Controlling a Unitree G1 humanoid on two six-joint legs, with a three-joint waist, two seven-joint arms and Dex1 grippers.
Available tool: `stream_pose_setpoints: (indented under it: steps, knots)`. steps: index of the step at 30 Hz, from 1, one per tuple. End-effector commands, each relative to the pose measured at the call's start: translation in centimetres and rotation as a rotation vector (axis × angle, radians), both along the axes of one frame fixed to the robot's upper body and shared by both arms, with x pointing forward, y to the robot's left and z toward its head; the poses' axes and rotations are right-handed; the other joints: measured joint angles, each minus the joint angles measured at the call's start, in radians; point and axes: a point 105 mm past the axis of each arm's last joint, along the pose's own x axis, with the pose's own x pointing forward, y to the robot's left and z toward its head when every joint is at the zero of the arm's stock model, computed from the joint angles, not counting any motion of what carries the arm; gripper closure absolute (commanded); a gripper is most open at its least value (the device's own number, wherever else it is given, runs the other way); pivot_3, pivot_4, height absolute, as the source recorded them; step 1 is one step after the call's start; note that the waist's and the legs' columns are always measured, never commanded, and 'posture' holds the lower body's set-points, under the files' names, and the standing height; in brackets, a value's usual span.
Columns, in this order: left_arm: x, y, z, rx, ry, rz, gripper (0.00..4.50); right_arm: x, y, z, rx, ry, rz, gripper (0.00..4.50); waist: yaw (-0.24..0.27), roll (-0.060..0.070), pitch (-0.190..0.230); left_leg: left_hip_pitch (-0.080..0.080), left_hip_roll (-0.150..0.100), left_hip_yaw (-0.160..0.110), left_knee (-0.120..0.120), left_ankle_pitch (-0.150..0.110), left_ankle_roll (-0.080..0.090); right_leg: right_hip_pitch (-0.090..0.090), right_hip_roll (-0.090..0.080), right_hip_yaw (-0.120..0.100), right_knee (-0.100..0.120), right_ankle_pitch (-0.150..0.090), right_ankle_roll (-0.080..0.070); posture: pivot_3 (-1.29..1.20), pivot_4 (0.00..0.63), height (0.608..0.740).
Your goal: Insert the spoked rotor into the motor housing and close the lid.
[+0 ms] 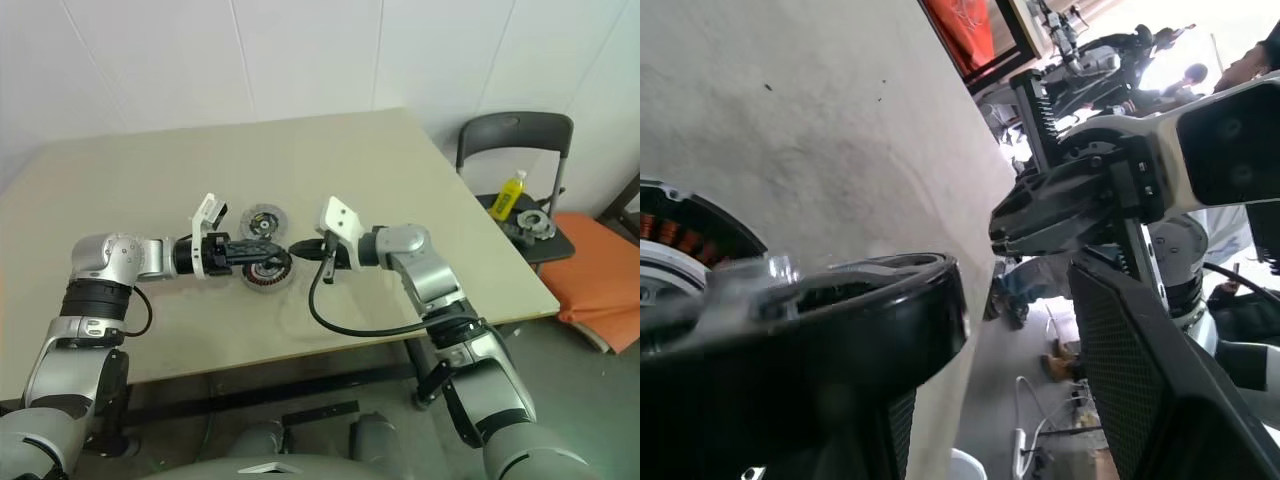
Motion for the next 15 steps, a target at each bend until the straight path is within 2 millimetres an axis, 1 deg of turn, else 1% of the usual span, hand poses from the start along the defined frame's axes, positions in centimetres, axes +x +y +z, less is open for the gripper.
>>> stream_pose_setpoints:
  steps: [1, 7, 15]
  knots:
    - [0.12, 0.84, 1.02, -0.016, -0.017, 0.014, 2.04, 0.38, 0.31, 1.54, 0.018, -0.061, 0.009, 4.5, 0.0, 0.0, 0.0, 0.0, 0.0, 0.0, 0.0, 0.0, 0.0, 0.0, 0.0, 0.0, 0.0, 0.0, 0.0, 0.0, 0.0, 0.74]
    - [-0.16, 0.92, 0.85, -0.015, -0.012, 0.01, 2.04, 0.4, 0.21, 1.43, 0.016, -0.062, 0.003, 4.5, 0.003, 0.0, 0.0, 0.0, 0.0, 0.0, 0.0, 0.0, 0.0, 0.0, 0.0, 0.0, 0.0, 0.0, 0.0, 0.0, 0.0, 0.74]
    - [0.03, 0.71, 0.4, -0.003, -0.021, 0.023, 2.04, 0.41, 0.29, 1.29, 0.013, -0.061, 0.002, 4.5, 0.003, 0.0, 0.0, 0.0, 0.0, 0.0, 0.0, 0.0, 0.0, 0.0, 0.0, 0.0, 0.0, 0.0, 0.0, 0.0, 0.0, 0.74]
